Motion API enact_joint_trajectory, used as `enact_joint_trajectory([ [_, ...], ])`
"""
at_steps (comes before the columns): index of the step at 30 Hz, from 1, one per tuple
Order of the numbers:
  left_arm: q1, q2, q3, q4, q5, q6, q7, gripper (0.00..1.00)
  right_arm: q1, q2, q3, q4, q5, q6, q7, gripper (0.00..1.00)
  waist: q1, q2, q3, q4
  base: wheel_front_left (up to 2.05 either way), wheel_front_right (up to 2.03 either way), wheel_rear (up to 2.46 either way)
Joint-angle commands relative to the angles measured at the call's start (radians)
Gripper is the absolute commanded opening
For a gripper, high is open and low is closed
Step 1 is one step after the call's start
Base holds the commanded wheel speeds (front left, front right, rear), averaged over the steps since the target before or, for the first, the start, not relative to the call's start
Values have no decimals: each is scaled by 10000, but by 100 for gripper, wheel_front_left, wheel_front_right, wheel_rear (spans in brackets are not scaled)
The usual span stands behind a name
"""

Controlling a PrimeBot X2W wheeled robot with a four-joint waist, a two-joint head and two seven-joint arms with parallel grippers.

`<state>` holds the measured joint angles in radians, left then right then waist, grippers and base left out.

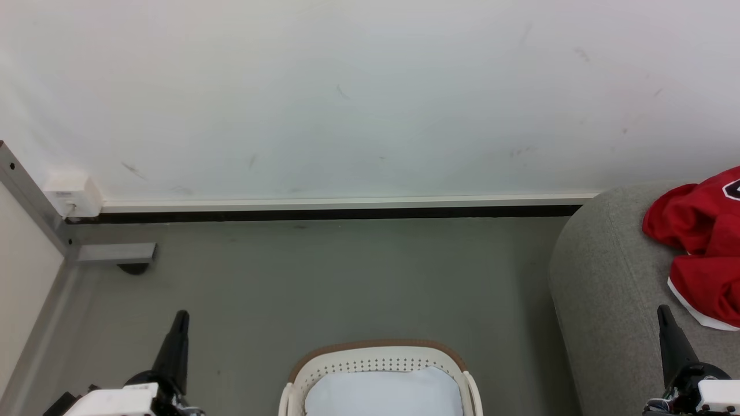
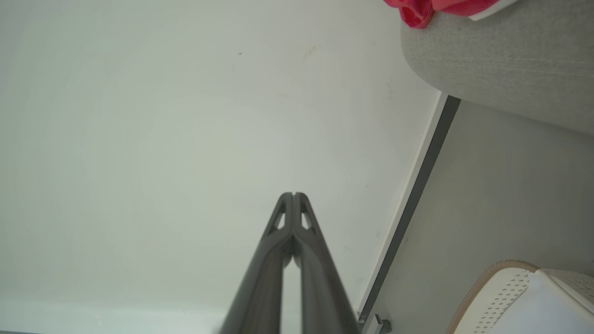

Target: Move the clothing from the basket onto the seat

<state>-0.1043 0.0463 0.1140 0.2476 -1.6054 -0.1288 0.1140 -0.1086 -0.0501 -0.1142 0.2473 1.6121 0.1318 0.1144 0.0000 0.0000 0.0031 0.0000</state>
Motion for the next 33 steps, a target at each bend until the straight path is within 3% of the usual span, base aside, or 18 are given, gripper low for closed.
enact_joint_trajectory([
  [1,-86,72,27,-42,-135,-43,41,0,10,8,-45,-66,6,-21,38,0,0,0,0,0,0,0,0],
  [33,-83,72,23,-43,-137,-43,39,0,11,5,-39,-61,11,-21,33,0,0,0,0,0,0,0,0],
])
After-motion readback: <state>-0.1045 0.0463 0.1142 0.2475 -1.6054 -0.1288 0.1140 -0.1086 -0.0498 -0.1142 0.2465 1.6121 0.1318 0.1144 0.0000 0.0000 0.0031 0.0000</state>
